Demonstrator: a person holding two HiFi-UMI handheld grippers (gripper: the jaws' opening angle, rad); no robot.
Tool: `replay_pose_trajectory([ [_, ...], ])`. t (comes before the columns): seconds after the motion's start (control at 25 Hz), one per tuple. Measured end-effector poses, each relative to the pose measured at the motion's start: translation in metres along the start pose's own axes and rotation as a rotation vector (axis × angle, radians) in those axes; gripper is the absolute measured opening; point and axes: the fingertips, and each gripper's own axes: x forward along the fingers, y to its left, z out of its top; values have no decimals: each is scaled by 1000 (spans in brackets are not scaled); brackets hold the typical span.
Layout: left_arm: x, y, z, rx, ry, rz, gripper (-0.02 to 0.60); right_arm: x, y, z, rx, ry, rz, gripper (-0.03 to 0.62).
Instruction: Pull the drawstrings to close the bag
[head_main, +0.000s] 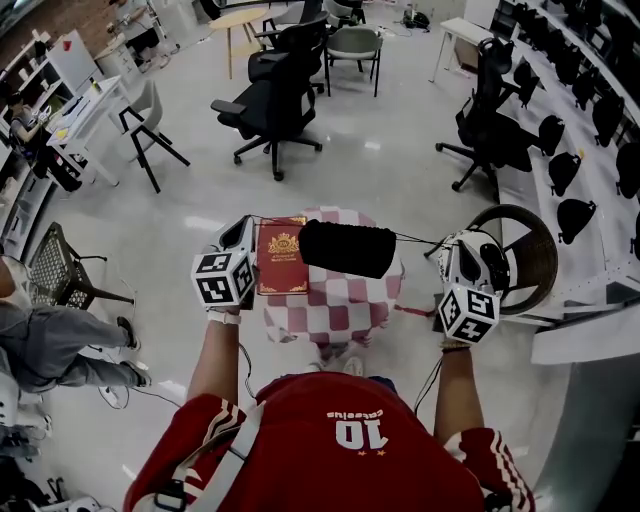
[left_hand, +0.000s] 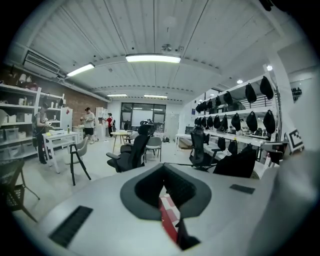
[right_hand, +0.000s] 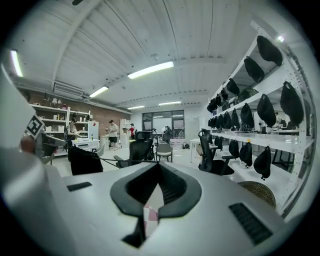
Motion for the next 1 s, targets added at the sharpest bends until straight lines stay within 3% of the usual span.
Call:
replay_pose_trajectory([
  [0.52,12,39,-1,-16,10,70,6,11,-46,0,32,12,-75,15],
  [0.8,49,51,5,-38,21,82,6,31,-80,-11,92,33,-120,15],
  [1.0,86,44,9,-47,36,63,6,55,-90,-6,57,41,-121,15],
])
